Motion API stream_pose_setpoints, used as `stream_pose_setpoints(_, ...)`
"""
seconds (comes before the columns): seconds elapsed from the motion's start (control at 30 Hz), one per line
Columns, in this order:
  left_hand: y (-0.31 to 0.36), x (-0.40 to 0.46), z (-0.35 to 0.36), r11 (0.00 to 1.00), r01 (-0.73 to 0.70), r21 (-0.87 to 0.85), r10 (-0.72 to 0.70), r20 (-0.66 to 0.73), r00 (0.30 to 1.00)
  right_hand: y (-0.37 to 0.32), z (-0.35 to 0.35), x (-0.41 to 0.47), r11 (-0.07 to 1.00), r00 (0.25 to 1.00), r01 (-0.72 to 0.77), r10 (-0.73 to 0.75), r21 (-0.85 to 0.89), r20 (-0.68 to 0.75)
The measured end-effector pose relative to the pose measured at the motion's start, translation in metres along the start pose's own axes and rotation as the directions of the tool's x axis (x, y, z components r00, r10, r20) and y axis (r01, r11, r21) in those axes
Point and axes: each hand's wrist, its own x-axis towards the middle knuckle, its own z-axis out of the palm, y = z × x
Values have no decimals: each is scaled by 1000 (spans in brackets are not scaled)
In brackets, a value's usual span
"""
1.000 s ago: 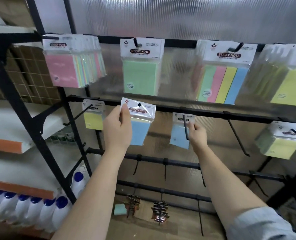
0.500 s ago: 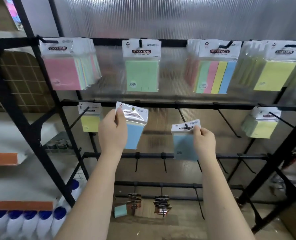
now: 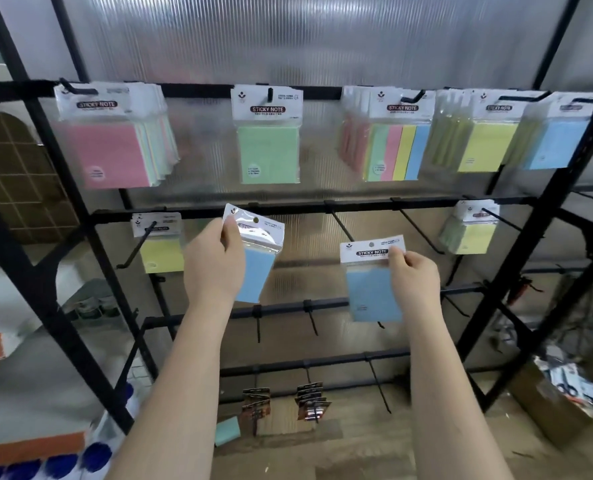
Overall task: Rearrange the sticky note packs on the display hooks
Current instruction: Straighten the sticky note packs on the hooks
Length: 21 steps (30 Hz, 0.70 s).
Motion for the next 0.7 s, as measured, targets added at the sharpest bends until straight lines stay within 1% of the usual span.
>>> stream_pose_setpoints(0.17, -2, 2, 1, 999, -49, 13, 48, 110, 993, -3, -17, -22, 996, 994, 18, -8, 84, -112)
stream_pose_setpoints(0.37, 8, -7, 8, 989, -143, -28, 146, 240, 960, -4, -47, -55, 993, 966, 41, -11, 110, -258)
stream_pose_setpoints(0.53, 20, -18, 19, 986, -169, -5, 161, 332, 929, -4, -78, -64, 981, 948, 81, -21, 175, -318)
stream_pose_setpoints(0.7, 51, -35, 43, 984, -179, 26, 158, 353, 922, 3, -122, -54, 978, 948, 99, -36, 184, -317)
